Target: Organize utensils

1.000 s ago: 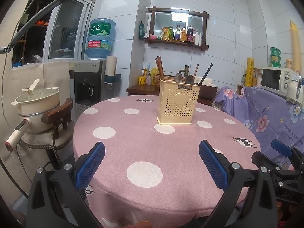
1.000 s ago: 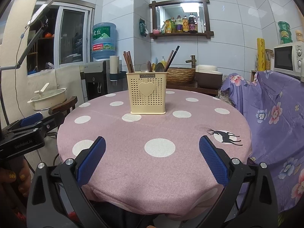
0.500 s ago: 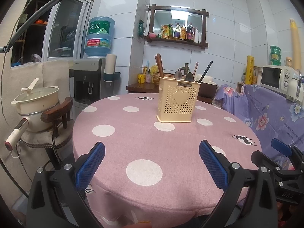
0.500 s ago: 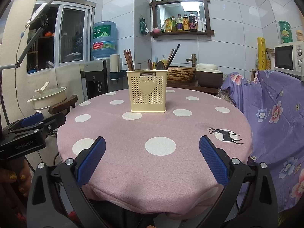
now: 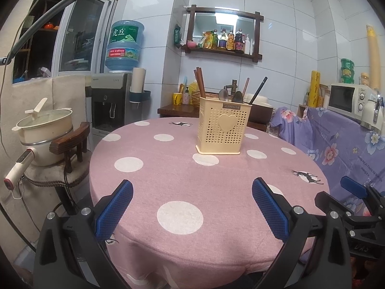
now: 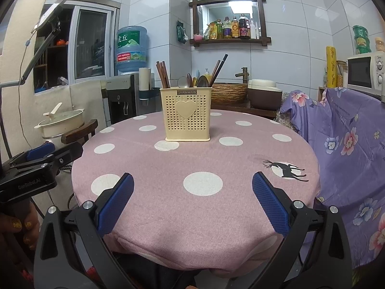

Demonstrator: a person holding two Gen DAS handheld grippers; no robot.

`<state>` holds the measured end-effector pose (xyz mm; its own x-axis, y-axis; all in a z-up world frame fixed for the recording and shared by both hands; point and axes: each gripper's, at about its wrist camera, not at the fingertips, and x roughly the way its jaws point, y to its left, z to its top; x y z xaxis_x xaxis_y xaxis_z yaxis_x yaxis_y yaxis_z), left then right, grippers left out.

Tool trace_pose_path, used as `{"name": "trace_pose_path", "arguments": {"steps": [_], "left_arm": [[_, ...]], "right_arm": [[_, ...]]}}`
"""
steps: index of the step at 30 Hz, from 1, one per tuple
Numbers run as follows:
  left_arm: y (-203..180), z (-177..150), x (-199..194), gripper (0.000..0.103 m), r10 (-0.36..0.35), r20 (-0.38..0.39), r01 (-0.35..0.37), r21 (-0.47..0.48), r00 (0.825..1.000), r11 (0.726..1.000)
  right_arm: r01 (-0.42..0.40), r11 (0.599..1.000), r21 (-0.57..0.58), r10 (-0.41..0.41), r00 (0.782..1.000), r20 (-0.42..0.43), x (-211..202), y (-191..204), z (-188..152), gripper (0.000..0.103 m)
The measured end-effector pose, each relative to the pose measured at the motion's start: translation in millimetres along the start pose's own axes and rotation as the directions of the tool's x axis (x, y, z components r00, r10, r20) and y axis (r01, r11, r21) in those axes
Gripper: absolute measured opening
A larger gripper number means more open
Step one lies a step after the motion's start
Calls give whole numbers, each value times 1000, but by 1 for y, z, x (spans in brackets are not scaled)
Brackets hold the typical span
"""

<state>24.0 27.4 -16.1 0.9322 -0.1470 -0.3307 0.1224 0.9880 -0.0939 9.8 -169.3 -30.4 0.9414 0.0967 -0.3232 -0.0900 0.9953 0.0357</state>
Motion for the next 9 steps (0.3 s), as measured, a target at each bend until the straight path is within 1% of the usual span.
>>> {"name": "trace_pose_path", "arguments": {"steps": [9], "left_arm": [[1, 1, 0, 98, 10, -3, -10, 14, 1000, 1000]], "right_arm": [[1, 1000, 0, -1, 1000, -2, 0, 0, 0, 97]]}}
